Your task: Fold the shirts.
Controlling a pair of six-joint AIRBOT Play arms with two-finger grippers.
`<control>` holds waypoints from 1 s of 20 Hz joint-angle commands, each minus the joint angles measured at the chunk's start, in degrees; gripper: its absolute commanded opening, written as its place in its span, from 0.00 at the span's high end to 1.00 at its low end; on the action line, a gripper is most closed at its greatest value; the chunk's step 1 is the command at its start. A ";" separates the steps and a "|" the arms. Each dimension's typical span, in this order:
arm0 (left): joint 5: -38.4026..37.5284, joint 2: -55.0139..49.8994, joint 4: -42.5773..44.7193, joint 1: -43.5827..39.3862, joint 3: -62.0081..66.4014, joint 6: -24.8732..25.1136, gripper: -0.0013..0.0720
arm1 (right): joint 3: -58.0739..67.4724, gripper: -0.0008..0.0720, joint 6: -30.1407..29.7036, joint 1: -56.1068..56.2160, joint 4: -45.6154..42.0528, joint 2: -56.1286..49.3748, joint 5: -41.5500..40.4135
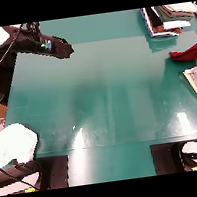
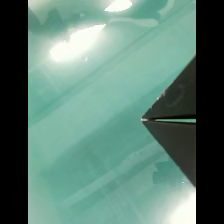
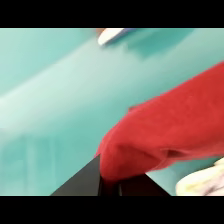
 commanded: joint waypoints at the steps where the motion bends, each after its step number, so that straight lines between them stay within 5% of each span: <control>1: 0.17 -0.02 -0.04 -0.37 0.00 -0.11 0.94 | 9.01 0.97 -0.13 -3.80 -0.09 -3.08 3.19; 10: 0.11 -0.02 0.11 -0.37 0.00 -0.02 0.94 | 16.92 0.97 2.16 -11.30 -6.60 -0.61 13.25; 16: 0.04 -0.02 0.22 -0.35 0.00 0.22 0.94 | -1.18 0.96 3.19 -17.99 -18.53 9.77 13.73; 17: -0.04 -0.02 0.22 -0.35 0.00 0.24 0.94 | -4.63 0.91 3.34 -19.47 -22.03 11.34 14.34; 19: -0.28 -0.02 0.28 -0.37 0.00 0.66 0.94 | -10.32 0.29 4.35 -23.06 -27.93 14.10 14.45; 20: -0.33 -0.02 0.31 -0.37 0.00 0.66 0.94 | -12.44 0.24 4.83 -25.03 -29.94 15.28 14.45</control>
